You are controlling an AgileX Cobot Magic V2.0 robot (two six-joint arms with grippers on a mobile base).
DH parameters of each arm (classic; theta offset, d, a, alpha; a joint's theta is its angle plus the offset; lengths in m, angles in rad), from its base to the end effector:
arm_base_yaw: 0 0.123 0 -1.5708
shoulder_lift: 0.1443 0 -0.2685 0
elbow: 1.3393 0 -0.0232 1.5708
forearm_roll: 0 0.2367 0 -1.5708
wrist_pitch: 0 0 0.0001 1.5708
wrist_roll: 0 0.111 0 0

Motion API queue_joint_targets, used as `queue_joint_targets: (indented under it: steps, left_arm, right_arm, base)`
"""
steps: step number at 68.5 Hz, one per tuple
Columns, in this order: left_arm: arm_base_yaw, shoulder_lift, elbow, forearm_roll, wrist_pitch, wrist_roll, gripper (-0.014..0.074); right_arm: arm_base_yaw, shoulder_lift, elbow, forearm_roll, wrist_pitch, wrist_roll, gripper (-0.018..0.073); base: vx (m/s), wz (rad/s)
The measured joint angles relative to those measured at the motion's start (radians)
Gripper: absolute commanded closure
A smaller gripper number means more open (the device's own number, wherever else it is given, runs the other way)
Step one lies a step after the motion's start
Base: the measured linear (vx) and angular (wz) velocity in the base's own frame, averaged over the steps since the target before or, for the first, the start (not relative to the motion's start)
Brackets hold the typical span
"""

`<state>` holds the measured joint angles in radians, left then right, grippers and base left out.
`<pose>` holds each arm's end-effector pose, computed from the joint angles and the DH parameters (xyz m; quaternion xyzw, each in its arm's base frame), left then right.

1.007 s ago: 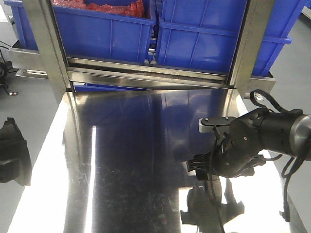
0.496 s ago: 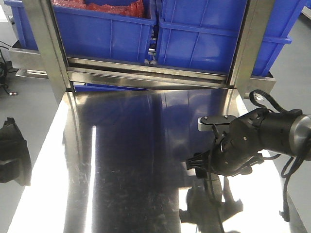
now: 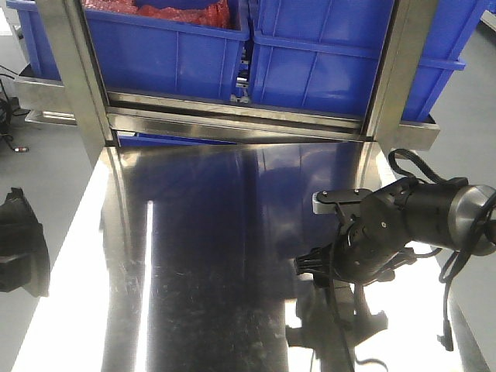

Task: Move and align brake pads A on conveyor
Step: 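Close the right gripper on the brake pad, then lift the brake pad with the right gripper and pull it back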

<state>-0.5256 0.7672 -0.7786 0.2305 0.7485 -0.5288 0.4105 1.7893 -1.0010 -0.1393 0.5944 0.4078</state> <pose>0.1444 -0.0638 0.3164 0.0393 0.8900 -0.1291 0.4356 0.2983 0.1204 0.1327 -0.0531 0.9881 0.0118 0.1441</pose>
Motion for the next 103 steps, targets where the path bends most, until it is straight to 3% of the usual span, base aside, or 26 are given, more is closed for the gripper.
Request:
queue_joint_targets:
  steps: [20, 35, 87, 103]
  left_arm:
    - [0.0, 0.0, 0.0, 0.0, 0.0, 0.0, 0.054]
    - [0.0, 0.0, 0.0, 0.0, 0.0, 0.0, 0.054]
    - [0.0, 0.0, 0.0, 0.0, 0.0, 0.0, 0.054]
    - [0.0, 0.0, 0.0, 0.0, 0.0, 0.0, 0.054]
  right_arm:
    - [0.0, 0.0, 0.0, 0.017, -0.002, -0.001, 0.0424]
    - [0.0, 0.0, -0.001, 0.017, -0.001, -0.002, 0.0529]
    - [0.0, -0.247, 0.007, 0.016, -0.033, -0.002, 0.0542]
    - [0.0, -0.429, 0.107, -0.022, -0.086, 0.004, 0.0542]
  base:
    - [0.0, 0.0]
    - [0.0, 0.0]
    - [0.0, 0.0]
    - [0.0, 0.0]
